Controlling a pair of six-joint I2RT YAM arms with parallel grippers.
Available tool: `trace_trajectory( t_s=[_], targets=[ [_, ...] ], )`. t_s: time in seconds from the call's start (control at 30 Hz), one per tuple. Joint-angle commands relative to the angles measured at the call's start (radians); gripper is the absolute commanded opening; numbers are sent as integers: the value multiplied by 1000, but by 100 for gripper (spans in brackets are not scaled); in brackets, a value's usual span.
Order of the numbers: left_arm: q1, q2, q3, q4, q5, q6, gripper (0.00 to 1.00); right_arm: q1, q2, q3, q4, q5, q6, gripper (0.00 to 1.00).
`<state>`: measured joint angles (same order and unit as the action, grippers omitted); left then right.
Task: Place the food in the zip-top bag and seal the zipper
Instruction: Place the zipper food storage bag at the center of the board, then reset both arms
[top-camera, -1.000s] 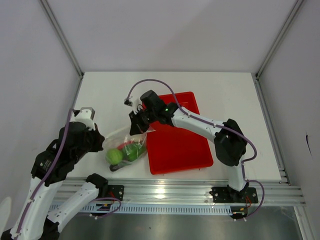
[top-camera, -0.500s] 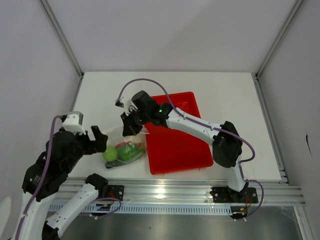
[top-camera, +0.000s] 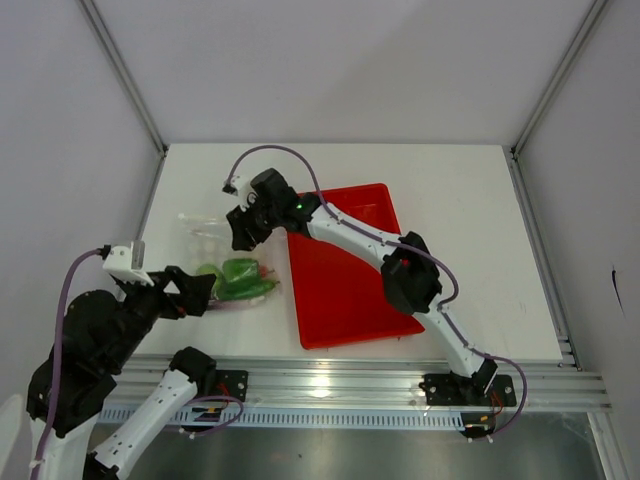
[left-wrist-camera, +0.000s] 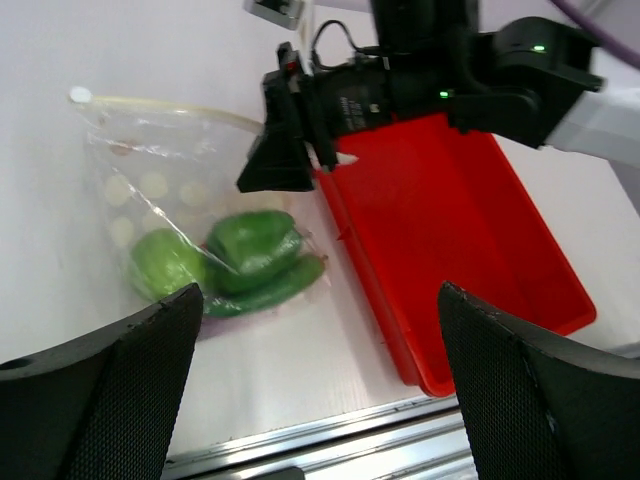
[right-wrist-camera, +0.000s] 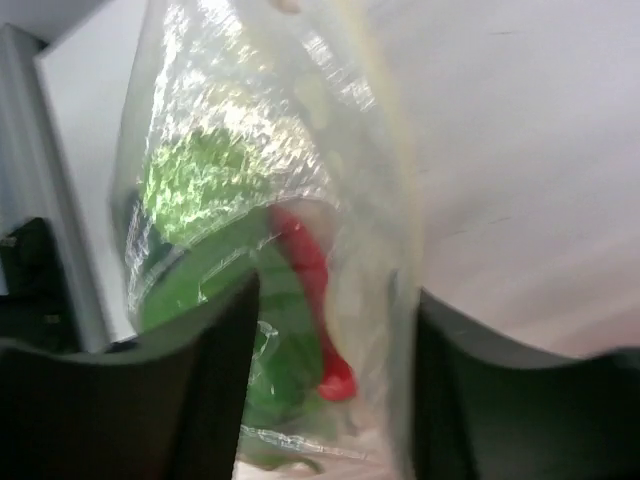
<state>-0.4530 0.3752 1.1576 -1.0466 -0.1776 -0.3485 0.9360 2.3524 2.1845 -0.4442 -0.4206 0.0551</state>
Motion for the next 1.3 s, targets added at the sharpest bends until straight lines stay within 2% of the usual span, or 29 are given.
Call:
trace_trajectory(
  t_s=[0.0, 0.03, 0.07, 0.1, 0.27, 0.43, 0.5, 0.6, 0.67, 0.73, 0.77, 0.8, 0.9, 1.0, 1.27],
  targets=[
    [5, 5, -15, 45, 92, -35, 99, -40, 57, 92, 18, 55, -35, 60],
    [5, 5, -22, 46, 102, -38, 100, -45, 67, 103, 25, 69, -29, 83],
    [5, 5, -33, 51, 118, -41, 99, -51, 68, 107, 44, 81, -15, 98],
    [5, 5, -45, 57, 125, -44, 100, -55, 67, 112, 53, 74, -14, 99],
    [5, 13, -84, 82, 151, -50, 99, -62, 24, 176, 39, 117, -20, 99],
    [5, 30, -105, 123, 170, -63, 99, -43, -129, 120, -37, 302, -29, 99],
    [5, 31, -114, 146, 199, -75, 99, -40, -238, 31, -50, 379, -14, 99],
    [5, 30, -134, 181, 230, -96, 99, -51, -365, -113, -117, 620, 51, 99],
    [5, 27, -151, 200, 248, -121, 99, -55, -419, -201, -155, 702, 95, 99],
    [5, 16, -179, 227, 263, -150, 100, -48, -542, -431, -188, 773, 138, 99],
    [5, 10, -188, 234, 267, -164, 100, -48, -542, -433, -183, 778, 153, 99],
    [5, 4, -194, 243, 273, -176, 100, -37, -621, -569, -162, 780, 166, 99],
    [5, -30, -248, 301, 302, -227, 99, 19, -785, -806, -111, 783, 201, 99],
    [5, -73, -318, 338, 319, -276, 99, 76, -939, -955, -96, 810, 255, 99],
    [5, -128, -452, 425, 420, -363, 100, 101, -1295, -1206, -120, 864, 396, 99]
  ],
)
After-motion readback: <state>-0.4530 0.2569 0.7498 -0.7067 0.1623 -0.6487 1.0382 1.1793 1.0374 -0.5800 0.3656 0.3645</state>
